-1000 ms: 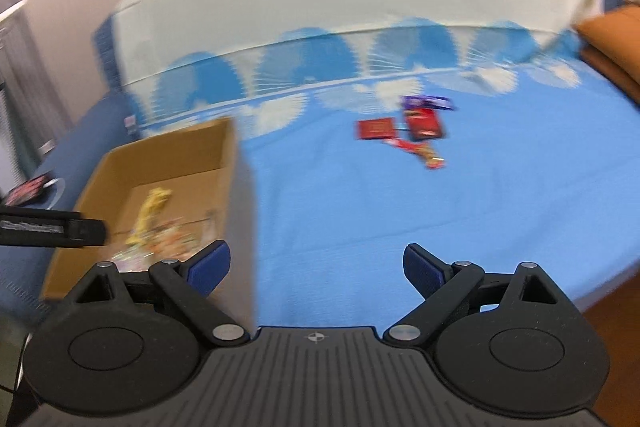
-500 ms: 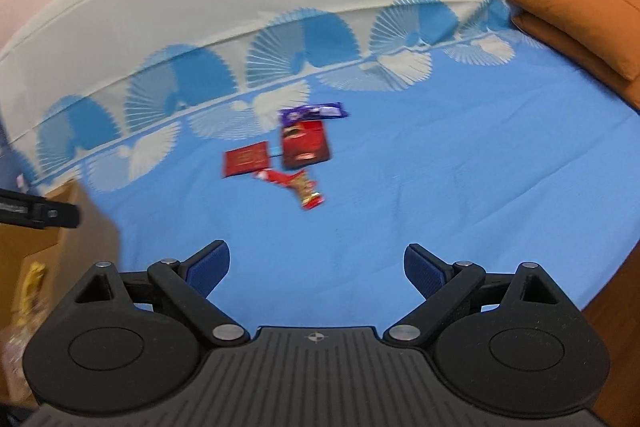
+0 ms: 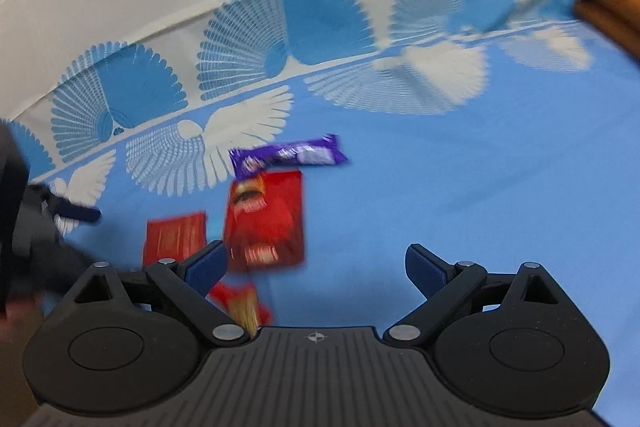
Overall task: Organize snacks
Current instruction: 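Grasp the red square candy with the left tool while the right grasps the red bag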
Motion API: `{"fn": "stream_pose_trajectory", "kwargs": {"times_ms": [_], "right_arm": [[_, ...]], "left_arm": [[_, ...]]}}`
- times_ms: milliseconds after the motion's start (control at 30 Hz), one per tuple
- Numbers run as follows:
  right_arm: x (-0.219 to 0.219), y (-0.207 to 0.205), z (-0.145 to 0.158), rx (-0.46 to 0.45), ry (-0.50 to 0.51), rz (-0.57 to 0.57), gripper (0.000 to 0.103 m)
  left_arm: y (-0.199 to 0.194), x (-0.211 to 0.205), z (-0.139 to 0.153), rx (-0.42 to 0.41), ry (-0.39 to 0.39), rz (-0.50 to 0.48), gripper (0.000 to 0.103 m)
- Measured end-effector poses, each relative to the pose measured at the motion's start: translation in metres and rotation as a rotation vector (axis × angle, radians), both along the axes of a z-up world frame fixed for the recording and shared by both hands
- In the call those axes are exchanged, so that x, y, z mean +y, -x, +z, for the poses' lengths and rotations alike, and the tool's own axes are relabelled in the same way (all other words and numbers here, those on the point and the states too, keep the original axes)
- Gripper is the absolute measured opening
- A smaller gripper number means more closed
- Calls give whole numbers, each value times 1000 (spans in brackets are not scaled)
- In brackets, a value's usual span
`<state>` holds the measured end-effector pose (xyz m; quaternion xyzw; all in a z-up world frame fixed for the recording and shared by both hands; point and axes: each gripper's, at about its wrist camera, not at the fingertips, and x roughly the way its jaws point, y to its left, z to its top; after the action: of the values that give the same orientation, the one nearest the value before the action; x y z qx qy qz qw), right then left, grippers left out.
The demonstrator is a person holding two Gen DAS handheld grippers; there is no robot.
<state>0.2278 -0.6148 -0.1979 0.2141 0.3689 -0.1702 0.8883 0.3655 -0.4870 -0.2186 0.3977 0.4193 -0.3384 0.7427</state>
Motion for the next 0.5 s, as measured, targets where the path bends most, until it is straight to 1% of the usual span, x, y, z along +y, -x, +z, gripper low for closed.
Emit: {"fn": "stream_pose_trajectory", "kwargs": {"times_ms": [67,100,167,233,267,300,333,367,400,433,500], "right_arm": [[-7,-30,-15,11,-36,-13,96],[-9,-46,-23,14,-51,-23,96],[-9,-72,-35,18,-73,-10,96],[-5,-94,-48,46,-90,8,99],[-1,-103,-54,60,-66,11,103],[7,-107,-54,55,2,17,103],[17,-113,-55,86,74,55,103],[24,-118,-57,122,135,94,101],[28,-115,-56,103,172,108,82],[30,-110,-53,67,179,106,70],[24,-101,-49,57,154,65,58]], "left_arm": [[-6,-7,-12,-16,-37,-19,103],[-9,-8,-15,-6,-35,-28,103],[-15,-9,-13,29,3,-29,103],[-23,-9,-13,65,16,-4,103],[-26,-7,-13,80,30,14,99],[-28,-4,-11,99,57,26,79],[-29,-1,-7,145,95,24,63],[-31,2,-3,177,116,37,54],[-30,4,0,159,133,60,51],[-28,7,4,133,150,68,51],[-27,14,10,127,163,89,48]]}}
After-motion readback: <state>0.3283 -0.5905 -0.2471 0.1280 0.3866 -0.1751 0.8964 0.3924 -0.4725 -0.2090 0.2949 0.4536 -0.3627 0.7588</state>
